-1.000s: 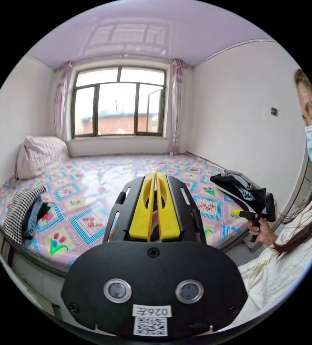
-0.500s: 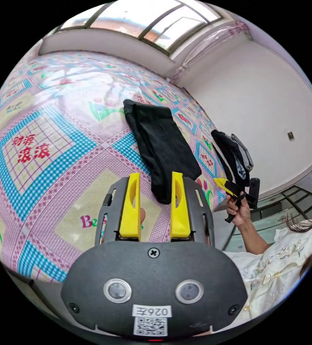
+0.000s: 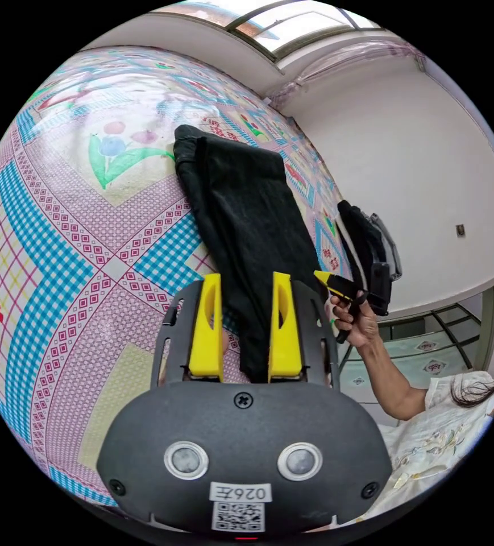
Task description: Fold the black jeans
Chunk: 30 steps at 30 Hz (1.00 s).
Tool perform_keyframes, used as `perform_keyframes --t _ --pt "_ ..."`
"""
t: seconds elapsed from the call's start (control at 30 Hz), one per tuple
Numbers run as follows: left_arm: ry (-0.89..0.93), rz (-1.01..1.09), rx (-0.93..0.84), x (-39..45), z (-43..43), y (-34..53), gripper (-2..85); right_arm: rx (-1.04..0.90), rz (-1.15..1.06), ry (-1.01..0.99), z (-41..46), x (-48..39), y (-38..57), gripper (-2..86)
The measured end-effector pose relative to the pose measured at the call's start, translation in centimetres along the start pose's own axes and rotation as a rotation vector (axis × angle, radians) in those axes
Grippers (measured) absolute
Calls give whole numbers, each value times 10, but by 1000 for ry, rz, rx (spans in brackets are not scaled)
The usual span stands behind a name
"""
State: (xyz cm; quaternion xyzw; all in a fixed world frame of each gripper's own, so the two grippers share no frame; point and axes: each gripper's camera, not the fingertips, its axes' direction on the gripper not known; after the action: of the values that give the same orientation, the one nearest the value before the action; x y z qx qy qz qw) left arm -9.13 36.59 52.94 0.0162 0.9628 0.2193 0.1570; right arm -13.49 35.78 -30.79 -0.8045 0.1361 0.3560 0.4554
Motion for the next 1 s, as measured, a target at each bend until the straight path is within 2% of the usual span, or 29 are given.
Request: perform_keyframes --t 0.1,0.23,0.4,0.47,0.63,0.77,0.87,1.0 --pt "-31 25 -42 1 -7 -16 67 -33 -3 -35 9 10 -8 22" --pt "1 1 -61 0 -30 -17 50 -82 49 -133 6 28 -6 5" --pt "80 -22 -161 2 -59 25 60 -207 51 -192 -8 34 47 28" --pt "95 -77 -169 -3 -74 41 72 -275 54 -191 -20 42 68 72" --pt "44 -190 55 -17 -142 49 129 -140 -7 -211 -64 61 47 129" --pt "35 -122 -56 -6 -127 20 158 -232 -95 -269 -33 74 0 128" --pt "127 -60 -99 10 -105 -1 152 -272 -108 -384 -7 82 -24 100" --pt "162 -47 -129 24 -87 -12 133 -321 -137 -368 13 82 -35 105"
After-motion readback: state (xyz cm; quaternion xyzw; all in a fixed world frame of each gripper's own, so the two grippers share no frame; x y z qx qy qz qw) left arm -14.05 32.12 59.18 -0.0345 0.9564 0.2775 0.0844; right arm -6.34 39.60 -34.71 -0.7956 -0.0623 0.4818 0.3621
